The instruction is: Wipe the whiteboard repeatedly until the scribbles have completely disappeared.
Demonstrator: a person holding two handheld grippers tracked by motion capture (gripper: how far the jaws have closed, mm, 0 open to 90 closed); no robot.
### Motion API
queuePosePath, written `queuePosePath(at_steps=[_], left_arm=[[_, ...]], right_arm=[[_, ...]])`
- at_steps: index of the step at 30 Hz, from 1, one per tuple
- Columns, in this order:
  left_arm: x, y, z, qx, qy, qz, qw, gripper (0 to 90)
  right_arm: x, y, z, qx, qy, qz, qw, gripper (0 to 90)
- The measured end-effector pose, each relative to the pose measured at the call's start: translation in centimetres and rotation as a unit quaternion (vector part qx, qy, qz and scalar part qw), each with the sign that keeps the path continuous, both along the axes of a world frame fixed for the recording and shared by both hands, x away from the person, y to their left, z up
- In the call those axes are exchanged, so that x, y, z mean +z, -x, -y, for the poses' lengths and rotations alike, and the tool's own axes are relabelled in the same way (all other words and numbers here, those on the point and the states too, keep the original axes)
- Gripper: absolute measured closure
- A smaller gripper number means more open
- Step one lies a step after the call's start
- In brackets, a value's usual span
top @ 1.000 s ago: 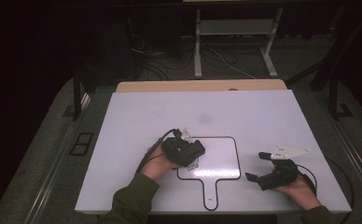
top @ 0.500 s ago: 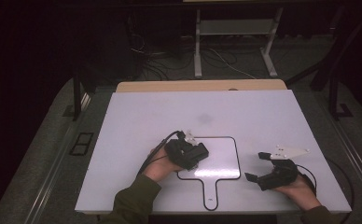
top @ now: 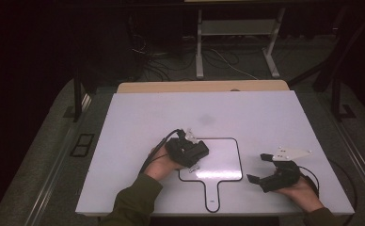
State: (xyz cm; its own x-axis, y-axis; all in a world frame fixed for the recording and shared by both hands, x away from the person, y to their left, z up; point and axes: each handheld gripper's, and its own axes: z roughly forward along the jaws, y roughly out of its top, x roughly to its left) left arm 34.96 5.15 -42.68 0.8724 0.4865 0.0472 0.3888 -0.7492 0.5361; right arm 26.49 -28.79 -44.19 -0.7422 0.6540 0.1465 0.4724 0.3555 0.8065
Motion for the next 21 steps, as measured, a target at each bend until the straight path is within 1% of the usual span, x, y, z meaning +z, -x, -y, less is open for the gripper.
queuePosePath(at_steps=[2,4,5,6,7,10,14,15,17,19,21], left_arm=[[0.0,-0.3,-0.3,0.006,-0.001,-0.001,1.0,39.4],[0.0,-0.5,-0.5,0.013,0.005,-0.003,0.9999,39.4],[0.0,-0.5,-0.5,0.013,0.005,-0.004,0.9999,39.4],[0.0,-0.4,-0.5,0.009,-0.001,-0.004,1.0,39.4],[0.0,-0.2,-0.3,0.008,0.001,-0.002,1.0,39.4],[0.1,0.5,0.0,-0.005,-0.004,-0.003,1.0,39.4],[0.0,1.5,0.3,-0.013,-0.001,-0.006,0.9999,39.4],[0.0,1.8,0.4,-0.014,0.003,-0.01,0.9999,39.4],[0.1,2.4,0.4,-0.022,0.0,-0.011,0.9997,39.4],[0.0,2.9,0.4,-0.03,0.001,-0.01,0.9995,39.4],[0.0,3.3,0.4,-0.033,0.001,-0.009,0.9994,39.4]], right_arm=[[0.0,0.0,0.0,0.0,0.0,0.0,1.0,0.0],[0.0,0.0,0.0,0.0,0.0,-0.001,1.0,0.0],[0.0,0.0,0.0,0.0,0.0,0.0,1.0,0.0],[0.0,0.0,0.0,0.001,0.0,0.0,1.0,0.0],[0.0,0.0,0.0,0.0,-0.001,-0.001,1.0,0.0],[0.0,0.0,0.0,-0.001,-0.001,-0.001,1.0,0.0],[0.1,0.1,0.0,-0.001,-0.001,0.0,1.0,0.0],[0.1,0.1,0.0,-0.001,0.0,0.001,1.0,0.0],[0.1,0.0,0.0,-0.001,-0.001,0.001,1.0,0.0],[0.1,0.0,0.0,-0.001,-0.001,0.0,1.0,0.0],[0.1,0.0,0.0,-0.001,-0.001,0.0,1.0,0.0]])
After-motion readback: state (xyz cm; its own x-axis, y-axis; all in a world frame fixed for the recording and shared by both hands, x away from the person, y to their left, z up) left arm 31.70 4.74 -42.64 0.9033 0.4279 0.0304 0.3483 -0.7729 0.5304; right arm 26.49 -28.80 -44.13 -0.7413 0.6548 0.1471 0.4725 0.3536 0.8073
